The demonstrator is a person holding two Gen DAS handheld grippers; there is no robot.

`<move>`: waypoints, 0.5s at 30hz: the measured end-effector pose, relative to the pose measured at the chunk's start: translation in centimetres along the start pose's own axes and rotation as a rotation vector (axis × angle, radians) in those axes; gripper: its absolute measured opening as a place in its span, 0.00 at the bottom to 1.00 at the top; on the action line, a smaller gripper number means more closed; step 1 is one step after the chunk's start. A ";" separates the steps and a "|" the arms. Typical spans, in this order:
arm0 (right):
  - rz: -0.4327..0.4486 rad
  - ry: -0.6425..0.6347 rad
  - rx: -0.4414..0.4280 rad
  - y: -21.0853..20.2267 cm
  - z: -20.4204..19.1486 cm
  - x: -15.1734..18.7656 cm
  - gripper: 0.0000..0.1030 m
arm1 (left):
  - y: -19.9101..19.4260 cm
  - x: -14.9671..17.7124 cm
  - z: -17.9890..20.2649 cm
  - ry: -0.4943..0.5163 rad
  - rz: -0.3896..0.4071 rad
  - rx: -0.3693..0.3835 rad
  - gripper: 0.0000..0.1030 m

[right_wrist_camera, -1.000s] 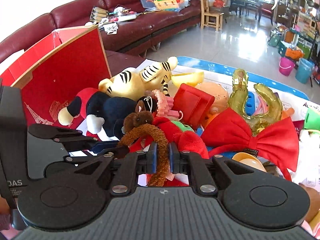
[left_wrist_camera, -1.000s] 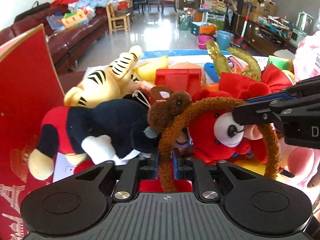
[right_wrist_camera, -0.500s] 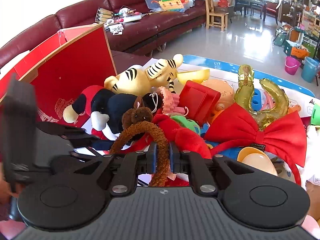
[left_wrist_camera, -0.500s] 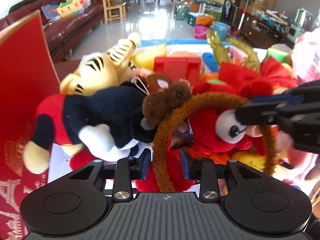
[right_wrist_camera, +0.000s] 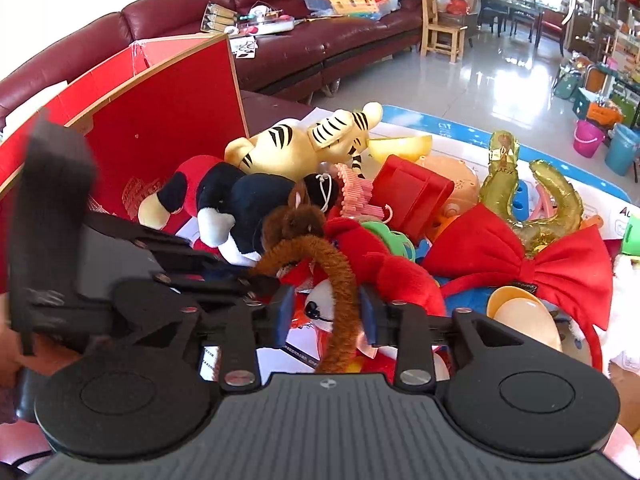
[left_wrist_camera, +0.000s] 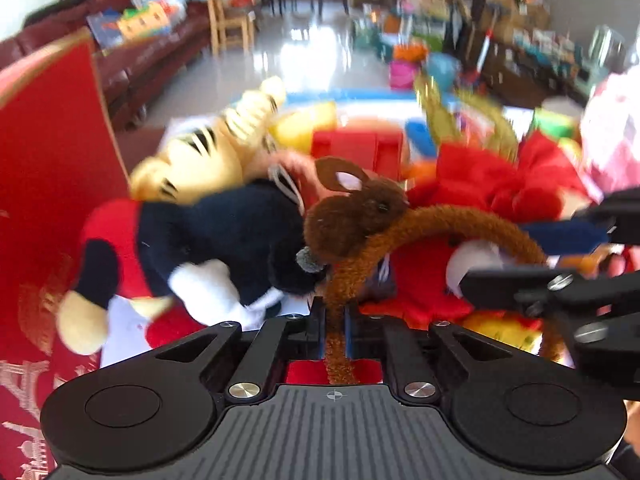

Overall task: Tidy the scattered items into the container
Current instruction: 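Lift the brown headband with both tools and carry it over the box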

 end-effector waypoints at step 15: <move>0.021 0.036 0.059 -0.4 -0.2 -0.9 0.48 | -4.3 -0.7 -1.4 -0.029 0.143 0.008 0.04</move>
Point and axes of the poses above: each gripper's, at about its wrist camera, not at the fingertips, and y roughly the way its jaws point, z to its right, x to its underside, the point moved 3 cm from there along y, roughly the way its jaws point, and after that the axes turned 3 degrees about -y, right-handed, at the moved point
